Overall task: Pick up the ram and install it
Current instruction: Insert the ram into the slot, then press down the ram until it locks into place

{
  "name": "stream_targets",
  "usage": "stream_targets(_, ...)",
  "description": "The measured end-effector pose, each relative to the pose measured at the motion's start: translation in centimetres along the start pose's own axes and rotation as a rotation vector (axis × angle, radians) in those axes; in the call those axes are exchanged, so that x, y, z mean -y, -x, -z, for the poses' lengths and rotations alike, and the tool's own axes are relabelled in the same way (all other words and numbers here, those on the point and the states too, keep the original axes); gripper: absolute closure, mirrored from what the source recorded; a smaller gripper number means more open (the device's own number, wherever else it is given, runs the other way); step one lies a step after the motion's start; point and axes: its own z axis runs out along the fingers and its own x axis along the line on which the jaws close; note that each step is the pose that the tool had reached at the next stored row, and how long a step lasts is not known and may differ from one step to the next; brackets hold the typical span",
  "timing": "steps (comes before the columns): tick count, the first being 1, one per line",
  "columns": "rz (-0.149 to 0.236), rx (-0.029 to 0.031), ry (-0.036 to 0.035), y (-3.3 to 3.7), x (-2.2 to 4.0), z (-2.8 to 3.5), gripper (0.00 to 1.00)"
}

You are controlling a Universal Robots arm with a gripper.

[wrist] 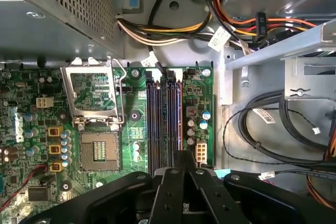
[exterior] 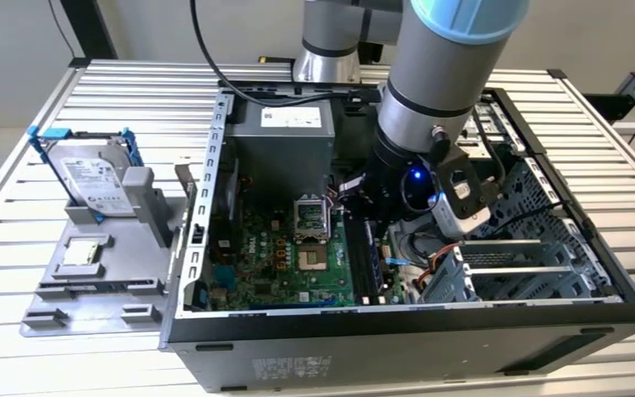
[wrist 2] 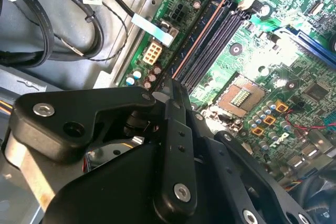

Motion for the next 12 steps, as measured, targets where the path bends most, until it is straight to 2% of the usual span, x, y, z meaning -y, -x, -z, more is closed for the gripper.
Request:
stream_targets(8, 0.004, -0.0002, 0.0000, 0.00, 0.00, 0.00, 1.00)
stream_targets(12, 0.031, 0.0033, -0.0003, -0.04, 0.00, -0.01, 1.00)
